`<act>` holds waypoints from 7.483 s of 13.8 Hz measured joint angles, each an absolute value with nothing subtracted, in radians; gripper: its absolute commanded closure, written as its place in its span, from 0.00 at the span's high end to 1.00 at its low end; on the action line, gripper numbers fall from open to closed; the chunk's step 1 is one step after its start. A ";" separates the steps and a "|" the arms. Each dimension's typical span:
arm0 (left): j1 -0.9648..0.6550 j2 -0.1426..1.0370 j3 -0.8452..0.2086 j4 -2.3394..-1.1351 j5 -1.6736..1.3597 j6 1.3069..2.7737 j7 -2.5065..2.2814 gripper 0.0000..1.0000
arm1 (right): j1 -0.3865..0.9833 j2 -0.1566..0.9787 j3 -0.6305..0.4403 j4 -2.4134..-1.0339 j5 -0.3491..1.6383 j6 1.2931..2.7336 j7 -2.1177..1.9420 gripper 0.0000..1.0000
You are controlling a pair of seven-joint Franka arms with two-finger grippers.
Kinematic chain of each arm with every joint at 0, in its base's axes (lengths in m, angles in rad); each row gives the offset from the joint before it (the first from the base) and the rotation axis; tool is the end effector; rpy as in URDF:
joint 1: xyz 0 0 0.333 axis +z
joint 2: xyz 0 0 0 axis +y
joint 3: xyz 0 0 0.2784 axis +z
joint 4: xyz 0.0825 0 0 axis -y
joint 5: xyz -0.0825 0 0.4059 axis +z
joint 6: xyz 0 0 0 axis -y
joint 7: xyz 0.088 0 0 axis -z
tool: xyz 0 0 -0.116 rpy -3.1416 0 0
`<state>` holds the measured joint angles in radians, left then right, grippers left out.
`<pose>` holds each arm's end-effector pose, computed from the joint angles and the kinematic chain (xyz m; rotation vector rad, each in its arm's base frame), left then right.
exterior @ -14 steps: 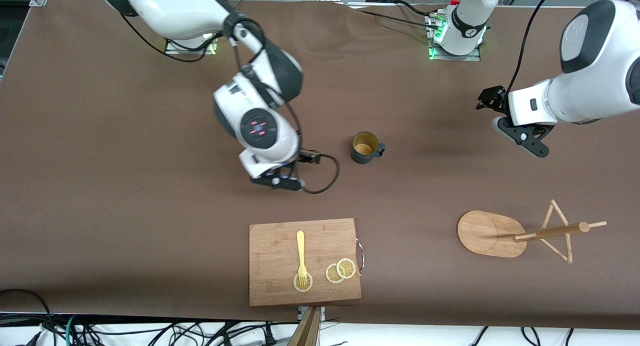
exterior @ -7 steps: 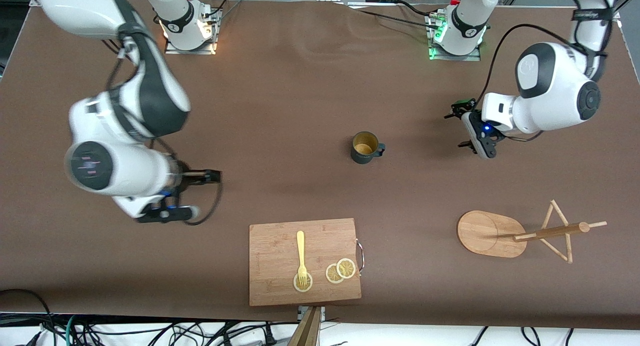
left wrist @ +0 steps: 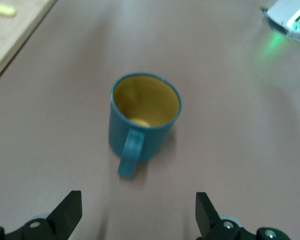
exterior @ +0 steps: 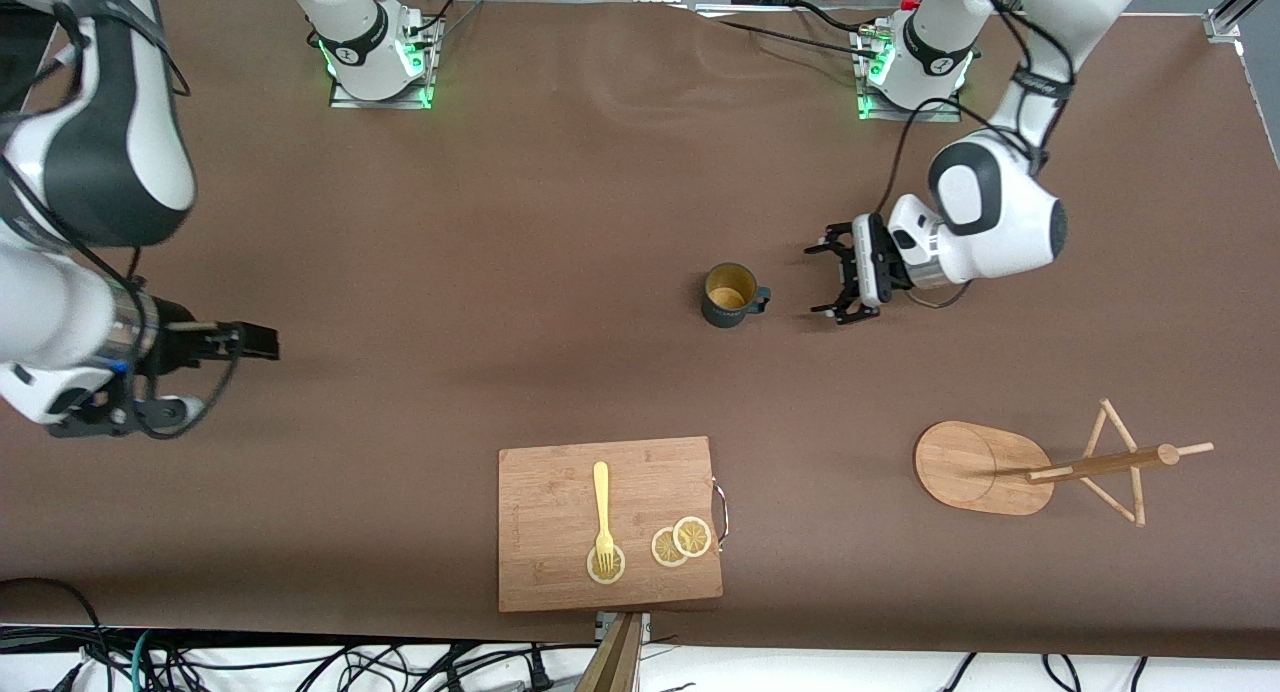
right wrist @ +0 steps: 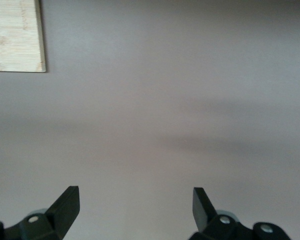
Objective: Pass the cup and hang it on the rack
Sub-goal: 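Grasp the teal mug handle with the left gripper, then lift the mug with the left gripper toward the wooden rack, then lower the mug handle onto a rack peg with the left gripper, then open the left gripper and release the mug on the rack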
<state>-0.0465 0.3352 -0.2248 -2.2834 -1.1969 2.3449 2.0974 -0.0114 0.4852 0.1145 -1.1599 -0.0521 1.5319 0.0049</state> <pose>0.4845 -0.1642 0.1356 1.8693 -1.5083 0.5847 0.6861 0.0484 0.4692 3.1296 0.1392 -0.1730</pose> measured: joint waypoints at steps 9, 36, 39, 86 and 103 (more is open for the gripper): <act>-0.084 0.578 -0.237 -2.187 -1.636 2.315 2.597 0.82 | -0.084 0.194 0.081 -1.417 -0.052 1.502 -0.084 1.00; 0.436 0.543 -0.218 -2.157 -1.201 1.806 2.166 0.00 | -0.139 0.044 0.075 -1.528 -0.051 1.514 -0.129 1.00; 0.556 0.542 -0.213 -2.157 -1.133 1.670 1.992 0.00 | -0.139 0.046 0.075 -1.527 -0.051 1.514 -0.129 1.00; 0.732 0.963 -0.200 -1.333 -1.279 1.299 0.334 0.99 | -0.138 0.057 0.077 -1.522 -0.051 1.518 -0.129 1.00; 0.428 0.540 -0.215 -1.134 -0.210 1.272 0.274 1.00 | -0.139 0.057 0.077 -1.521 -0.050 1.519 -0.129 1.00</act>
<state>0.4282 0.5399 -0.2152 -1.1342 -0.2097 1.2718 0.2744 -0.1390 0.0570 0.0767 -1.5211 -0.0499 1.5193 -0.1286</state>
